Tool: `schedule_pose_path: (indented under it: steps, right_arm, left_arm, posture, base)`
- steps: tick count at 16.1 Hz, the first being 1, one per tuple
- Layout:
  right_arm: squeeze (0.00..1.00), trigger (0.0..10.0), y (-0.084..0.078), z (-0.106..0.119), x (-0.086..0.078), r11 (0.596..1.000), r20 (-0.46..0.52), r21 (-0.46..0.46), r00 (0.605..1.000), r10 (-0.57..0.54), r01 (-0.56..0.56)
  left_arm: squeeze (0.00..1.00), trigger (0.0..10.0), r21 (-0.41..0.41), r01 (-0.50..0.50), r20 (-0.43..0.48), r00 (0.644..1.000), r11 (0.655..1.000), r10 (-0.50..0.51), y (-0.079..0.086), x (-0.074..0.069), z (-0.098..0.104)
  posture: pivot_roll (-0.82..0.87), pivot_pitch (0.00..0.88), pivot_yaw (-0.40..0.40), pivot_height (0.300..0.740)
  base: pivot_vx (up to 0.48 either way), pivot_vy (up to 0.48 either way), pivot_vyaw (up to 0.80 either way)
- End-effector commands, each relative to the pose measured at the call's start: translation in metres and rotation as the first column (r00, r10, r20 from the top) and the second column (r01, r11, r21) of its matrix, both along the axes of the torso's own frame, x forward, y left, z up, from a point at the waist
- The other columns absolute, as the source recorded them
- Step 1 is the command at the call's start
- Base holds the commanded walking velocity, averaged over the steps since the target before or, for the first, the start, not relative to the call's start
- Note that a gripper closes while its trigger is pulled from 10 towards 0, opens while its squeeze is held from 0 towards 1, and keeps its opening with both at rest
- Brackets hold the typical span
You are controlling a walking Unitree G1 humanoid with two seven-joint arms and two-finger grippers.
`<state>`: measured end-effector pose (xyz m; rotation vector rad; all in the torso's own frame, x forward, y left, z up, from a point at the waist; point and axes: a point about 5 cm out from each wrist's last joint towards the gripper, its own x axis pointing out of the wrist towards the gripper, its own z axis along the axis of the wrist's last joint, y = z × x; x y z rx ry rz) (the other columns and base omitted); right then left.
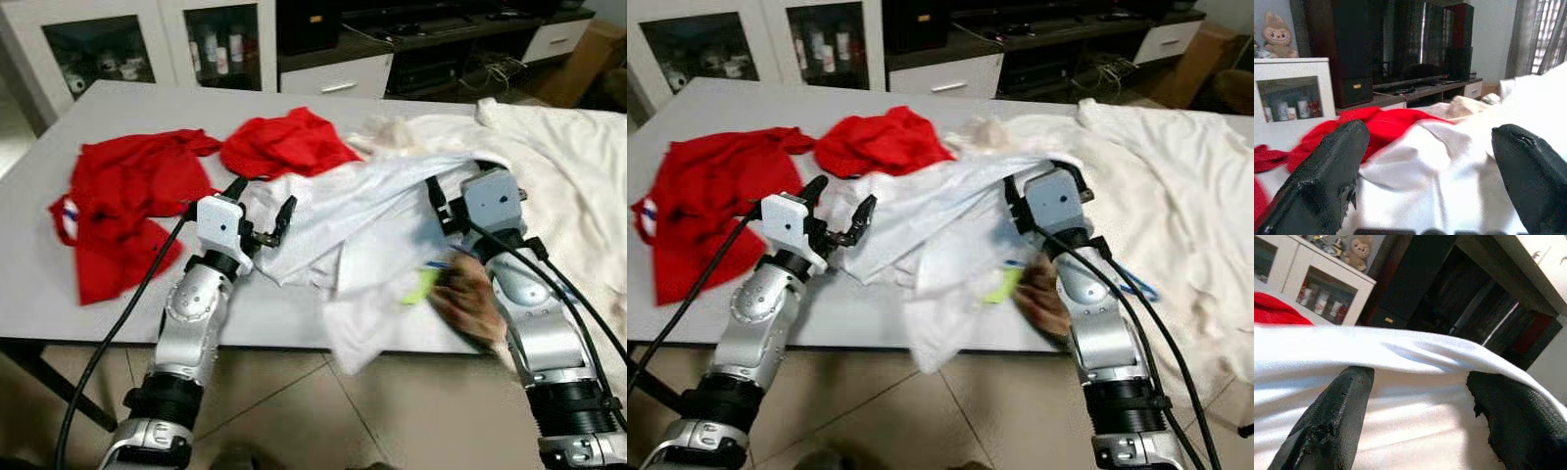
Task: Hang hanger
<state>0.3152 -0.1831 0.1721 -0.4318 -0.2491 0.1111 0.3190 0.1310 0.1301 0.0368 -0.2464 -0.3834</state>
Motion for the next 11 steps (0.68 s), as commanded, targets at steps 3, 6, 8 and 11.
schedule_pose_path:
  steps: [3,6,8,11]
  right_arm:
    - [0.00,10.0,-0.0053,0.0059,0.0011,1.000,0.025,0.013,0.999,-0.026,0.025]
    - [0.00,10.0,-0.0052,0.0061,0.0013,1.000,0.021,0.013,1.000,-0.022,0.022]
    - [0.00,10.0,-0.0058,0.0063,0.0015,1.000,0.020,0.012,1.000,-0.023,0.022]
    - [0.00,10.0,-0.0049,0.0062,0.0012,1.000,0.018,0.013,1.000,-0.021,0.021]
  left_arm:
    - [0.00,10.0,0.005,0.021,0.008,1.000,1.000,-0.021,-0.0066,-0.0001,0.0023]
    - [0.00,10.0,0.005,0.018,0.006,1.000,1.000,-0.018,-0.0068,-0.0005,0.0018]
    - [0.00,10.0,0.006,0.016,0.007,1.000,1.000,-0.016,-0.0071,-0.0006,0.0019]
    - [0.00,10.0,0.007,0.017,0.007,1.000,1.000,-0.017,-0.0069,-0.0006,0.0019]
  posture:
    - [0.15,0.000,-0.029,0.740]
    - [0.15,0.001,-0.030,0.740]
    - [0.15,0.004,-0.029,0.740]
    - [0.15,0.004,-0.026,0.740]
  base:
    - [0.000,-0.480,0.00]
    - [0.000,-0.480,0.00]
    - [0.000,-0.313,0.00]
    - [0.000,-0.261,0.00]
